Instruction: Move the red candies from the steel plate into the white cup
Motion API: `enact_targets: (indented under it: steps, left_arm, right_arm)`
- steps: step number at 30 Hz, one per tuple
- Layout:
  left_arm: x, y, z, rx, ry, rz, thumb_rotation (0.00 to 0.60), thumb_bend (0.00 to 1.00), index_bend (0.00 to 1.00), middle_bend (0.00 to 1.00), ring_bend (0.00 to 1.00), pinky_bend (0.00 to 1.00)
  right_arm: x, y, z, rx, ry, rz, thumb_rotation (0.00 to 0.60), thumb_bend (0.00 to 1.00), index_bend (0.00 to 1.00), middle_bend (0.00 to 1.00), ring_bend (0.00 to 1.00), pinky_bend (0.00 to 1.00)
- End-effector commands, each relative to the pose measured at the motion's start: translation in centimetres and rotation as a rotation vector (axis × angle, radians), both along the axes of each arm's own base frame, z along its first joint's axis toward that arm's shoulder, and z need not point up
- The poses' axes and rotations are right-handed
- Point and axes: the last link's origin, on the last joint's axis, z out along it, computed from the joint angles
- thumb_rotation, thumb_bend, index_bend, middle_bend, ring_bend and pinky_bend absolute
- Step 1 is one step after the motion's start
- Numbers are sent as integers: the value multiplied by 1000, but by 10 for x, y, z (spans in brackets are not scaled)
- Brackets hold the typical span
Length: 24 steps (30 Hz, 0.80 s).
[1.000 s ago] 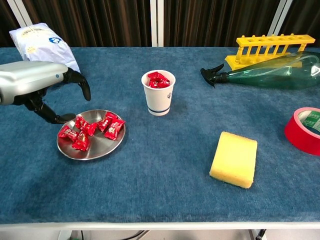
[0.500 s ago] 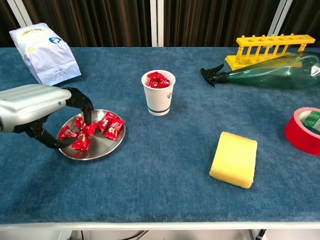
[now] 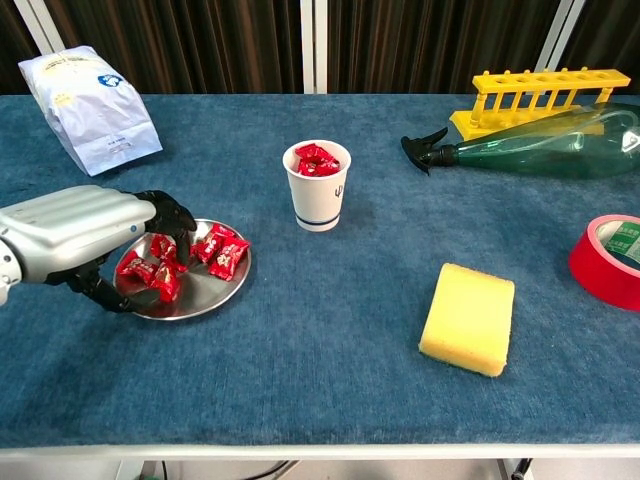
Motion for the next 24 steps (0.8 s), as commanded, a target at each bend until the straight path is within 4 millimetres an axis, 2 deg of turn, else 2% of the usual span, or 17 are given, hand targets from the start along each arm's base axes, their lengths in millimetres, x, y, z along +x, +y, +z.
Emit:
enact_targets:
  steps: [1,13,18,24]
  left_arm:
    - [0,0,0,9,8,-10,600,315,384,154,57,160]
    - [-2,0,-4,17,12,-9,600,316,493,155,58,160]
    - [1,0,-3,29,-8,-24,600,325,570,163,58,161]
    - [11,-1,5,43,-55,-46,600,325,588,164,58,161]
  right_arm:
    - [0,0,-1,1,2,0,600,281,8,4,0,0]
    - [1,-1,-2,-1,5,-2,600,280,8,4,0,0]
    - [0,0,-1,-2,4,-1,600,280,8,4,0,0]
    - [0,0,-1,-3,1,0,600,281,8,4,0,0]
